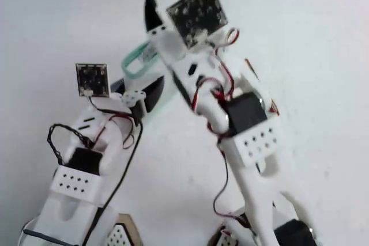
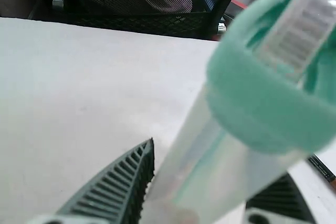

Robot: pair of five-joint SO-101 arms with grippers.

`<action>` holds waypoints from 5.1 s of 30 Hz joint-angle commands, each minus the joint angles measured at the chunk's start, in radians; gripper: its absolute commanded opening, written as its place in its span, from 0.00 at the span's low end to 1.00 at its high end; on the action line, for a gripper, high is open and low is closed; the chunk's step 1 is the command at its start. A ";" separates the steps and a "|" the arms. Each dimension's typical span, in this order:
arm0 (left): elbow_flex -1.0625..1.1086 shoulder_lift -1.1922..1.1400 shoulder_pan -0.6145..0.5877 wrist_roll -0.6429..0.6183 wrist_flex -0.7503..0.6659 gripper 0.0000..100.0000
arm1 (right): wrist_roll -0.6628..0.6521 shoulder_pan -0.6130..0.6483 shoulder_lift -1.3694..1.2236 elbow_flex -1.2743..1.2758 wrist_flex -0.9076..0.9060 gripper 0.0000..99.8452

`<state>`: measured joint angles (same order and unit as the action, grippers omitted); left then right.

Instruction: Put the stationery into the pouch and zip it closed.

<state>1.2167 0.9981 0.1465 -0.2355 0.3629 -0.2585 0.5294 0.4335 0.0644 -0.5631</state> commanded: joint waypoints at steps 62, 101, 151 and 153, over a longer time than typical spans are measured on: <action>0.086 0.022 0.001 0.081 -0.189 0.21 | 0.005 -0.611 -0.410 0.502 0.142 0.03; 0.087 0.022 0.005 0.081 -0.189 0.21 | -0.037 -0.558 -1.428 -0.928 -0.579 0.17; 0.091 0.022 0.007 0.083 -0.189 0.21 | 0.140 -0.558 -1.681 -1.729 -1.155 0.02; 0.091 0.022 0.007 0.083 -0.189 0.21 | 0.140 -0.558 -1.678 -1.729 -1.156 0.02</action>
<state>1.3134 1.0058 0.1435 -0.1634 0.1987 -0.1266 -0.0338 -1.2881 -1.6280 -1.7093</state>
